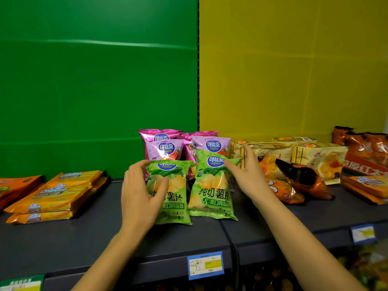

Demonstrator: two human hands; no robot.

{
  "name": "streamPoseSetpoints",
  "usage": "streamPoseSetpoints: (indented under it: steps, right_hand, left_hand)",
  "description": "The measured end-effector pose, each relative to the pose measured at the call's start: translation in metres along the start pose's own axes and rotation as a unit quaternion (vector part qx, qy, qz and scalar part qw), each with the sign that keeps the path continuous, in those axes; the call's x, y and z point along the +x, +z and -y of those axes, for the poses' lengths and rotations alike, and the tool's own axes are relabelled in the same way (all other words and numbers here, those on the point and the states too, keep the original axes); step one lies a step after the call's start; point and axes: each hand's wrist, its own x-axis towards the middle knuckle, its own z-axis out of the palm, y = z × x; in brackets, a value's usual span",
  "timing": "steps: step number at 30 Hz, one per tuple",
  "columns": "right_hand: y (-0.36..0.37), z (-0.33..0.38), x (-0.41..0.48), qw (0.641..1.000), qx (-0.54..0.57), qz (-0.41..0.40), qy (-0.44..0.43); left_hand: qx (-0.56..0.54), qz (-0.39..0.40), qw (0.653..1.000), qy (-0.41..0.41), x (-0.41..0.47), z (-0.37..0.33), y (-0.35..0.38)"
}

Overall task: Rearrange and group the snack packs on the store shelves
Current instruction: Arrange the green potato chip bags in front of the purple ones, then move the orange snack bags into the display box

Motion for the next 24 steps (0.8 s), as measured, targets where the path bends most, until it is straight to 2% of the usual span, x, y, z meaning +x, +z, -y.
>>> streamPoseSetpoints:
  steps: [4, 8, 11, 14, 18, 24]
  right_hand:
    - [-0.042, 0.004, -0.002, 0.999, -0.024, -0.017, -0.039]
    - [-0.096, -0.013, 0.005, 0.996, -0.053, -0.032, -0.061]
    - [-0.137, -0.035, 0.018, 0.996, -0.055, -0.043, -0.062]
    - [-0.175, -0.064, 0.033, 0.995, -0.067, -0.041, -0.059]
    - [-0.210, -0.111, 0.050, 0.996, -0.084, 0.013, -0.008]
    - [-0.225, -0.165, 0.066, 0.974, -0.024, 0.214, 0.071]
  left_hand:
    - [-0.065, 0.077, 0.995, 0.021, -0.007, -0.040, 0.014]
    - [-0.045, 0.158, 0.984, 0.068, -0.017, -0.079, 0.054]
    - [-0.025, 0.199, 0.978, 0.056, -0.026, -0.100, 0.092]
    - [0.016, 0.195, 0.980, 0.015, -0.033, -0.115, 0.127]
    - [0.041, 0.165, 0.981, -0.096, -0.041, -0.121, 0.159]
    - [0.000, 0.116, 0.968, -0.222, -0.054, -0.123, 0.186]
